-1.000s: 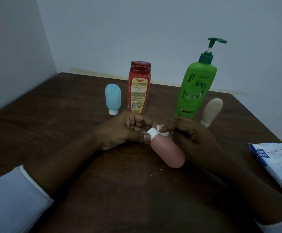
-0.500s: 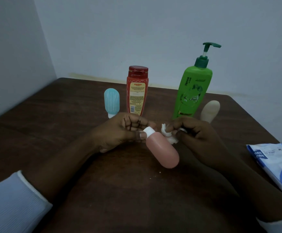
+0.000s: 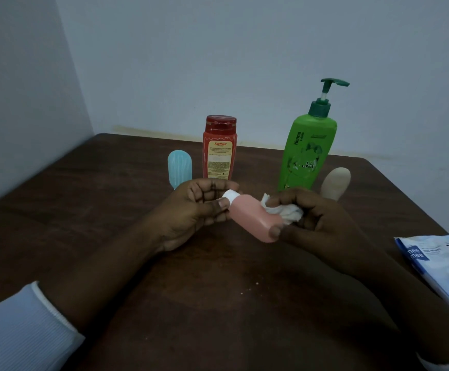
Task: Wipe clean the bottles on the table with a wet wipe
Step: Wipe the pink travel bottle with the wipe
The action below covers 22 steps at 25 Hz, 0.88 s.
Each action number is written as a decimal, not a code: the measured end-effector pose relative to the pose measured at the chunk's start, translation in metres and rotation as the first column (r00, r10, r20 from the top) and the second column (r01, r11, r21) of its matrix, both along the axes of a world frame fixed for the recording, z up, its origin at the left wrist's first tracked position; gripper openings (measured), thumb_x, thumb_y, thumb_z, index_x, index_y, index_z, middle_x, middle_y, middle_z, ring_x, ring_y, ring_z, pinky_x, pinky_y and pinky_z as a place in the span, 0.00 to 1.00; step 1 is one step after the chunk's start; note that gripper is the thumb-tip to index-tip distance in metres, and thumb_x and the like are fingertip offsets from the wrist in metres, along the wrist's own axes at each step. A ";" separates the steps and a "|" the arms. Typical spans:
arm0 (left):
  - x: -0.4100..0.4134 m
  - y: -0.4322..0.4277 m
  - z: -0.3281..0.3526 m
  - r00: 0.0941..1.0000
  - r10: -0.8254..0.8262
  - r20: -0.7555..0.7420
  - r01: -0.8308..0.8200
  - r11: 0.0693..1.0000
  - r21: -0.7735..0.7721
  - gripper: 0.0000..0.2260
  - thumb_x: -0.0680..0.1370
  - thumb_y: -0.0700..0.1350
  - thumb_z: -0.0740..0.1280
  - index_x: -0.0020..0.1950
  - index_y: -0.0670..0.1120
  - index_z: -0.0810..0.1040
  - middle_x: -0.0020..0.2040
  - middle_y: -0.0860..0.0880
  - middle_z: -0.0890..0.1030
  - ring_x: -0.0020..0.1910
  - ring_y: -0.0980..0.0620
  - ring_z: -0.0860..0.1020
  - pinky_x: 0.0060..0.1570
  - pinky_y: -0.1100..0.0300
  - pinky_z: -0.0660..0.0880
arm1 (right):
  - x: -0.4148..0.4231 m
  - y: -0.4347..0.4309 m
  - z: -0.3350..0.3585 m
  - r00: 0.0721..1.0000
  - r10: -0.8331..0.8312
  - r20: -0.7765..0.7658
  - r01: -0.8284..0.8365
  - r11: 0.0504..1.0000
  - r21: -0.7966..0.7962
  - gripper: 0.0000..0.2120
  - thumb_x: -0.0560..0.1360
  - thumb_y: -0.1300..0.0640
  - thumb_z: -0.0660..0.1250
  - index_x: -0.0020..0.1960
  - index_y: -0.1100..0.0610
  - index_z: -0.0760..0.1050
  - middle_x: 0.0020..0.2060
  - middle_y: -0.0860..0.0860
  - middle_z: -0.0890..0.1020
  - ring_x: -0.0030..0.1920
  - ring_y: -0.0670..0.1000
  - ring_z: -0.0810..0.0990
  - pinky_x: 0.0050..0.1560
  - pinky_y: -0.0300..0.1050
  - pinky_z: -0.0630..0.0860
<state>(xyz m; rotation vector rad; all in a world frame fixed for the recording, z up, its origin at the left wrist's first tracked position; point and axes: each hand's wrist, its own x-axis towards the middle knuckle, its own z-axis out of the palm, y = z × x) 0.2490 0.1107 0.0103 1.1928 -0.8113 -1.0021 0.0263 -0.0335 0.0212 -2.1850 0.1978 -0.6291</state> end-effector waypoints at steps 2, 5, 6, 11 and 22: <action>-0.003 -0.003 -0.002 0.997 0.029 -0.078 -0.031 0.999 -0.024 0.15 0.81 0.30 0.64 0.64 0.42 0.80 0.59 0.45 0.87 0.59 0.50 0.85 0.52 0.57 0.84 | 0.000 0.001 0.000 0.999 -0.051 0.004 0.051 0.992 -0.112 0.24 0.68 0.57 0.80 0.61 0.50 0.77 0.58 0.41 0.79 0.62 0.47 0.78 0.60 0.41 0.76; -0.008 -0.006 -0.003 0.979 0.050 -0.198 -0.057 0.998 -0.033 0.15 0.81 0.29 0.63 0.64 0.41 0.80 0.59 0.44 0.86 0.59 0.49 0.85 0.51 0.57 0.84 | -0.001 0.002 0.004 0.993 -0.113 0.042 0.119 0.969 -0.218 0.26 0.65 0.50 0.80 0.61 0.49 0.76 0.57 0.39 0.77 0.61 0.44 0.78 0.58 0.35 0.75; -0.009 -0.006 -0.003 0.971 0.050 -0.234 -0.059 0.998 -0.031 0.15 0.81 0.29 0.63 0.64 0.41 0.80 0.59 0.44 0.87 0.58 0.49 0.86 0.51 0.56 0.84 | -0.001 0.003 0.005 0.990 -0.128 0.057 0.137 0.964 -0.227 0.26 0.65 0.49 0.79 0.60 0.49 0.76 0.57 0.39 0.78 0.60 0.44 0.78 0.57 0.35 0.75; -0.004 -0.001 0.001 0.983 0.027 -0.183 -0.029 1.000 -0.009 0.13 0.78 0.29 0.67 0.61 0.39 0.81 0.56 0.42 0.87 0.57 0.46 0.86 0.52 0.54 0.85 | -0.001 -0.002 0.005 0.947 -0.266 0.180 0.306 0.917 -0.256 0.19 0.69 0.51 0.77 0.57 0.52 0.79 0.53 0.42 0.80 0.56 0.44 0.79 0.55 0.38 0.77; -0.039 -0.001 -0.008 0.993 -0.105 0.044 0.100 0.990 0.097 0.23 0.70 0.33 0.78 0.64 0.42 0.80 0.56 0.37 0.86 0.60 0.36 0.84 0.61 0.43 0.81 | 0.011 0.017 -0.010 0.853 -0.345 0.391 0.486 0.798 -0.357 0.12 0.76 0.66 0.71 0.58 0.57 0.81 0.54 0.52 0.81 0.56 0.46 0.80 0.57 0.36 0.75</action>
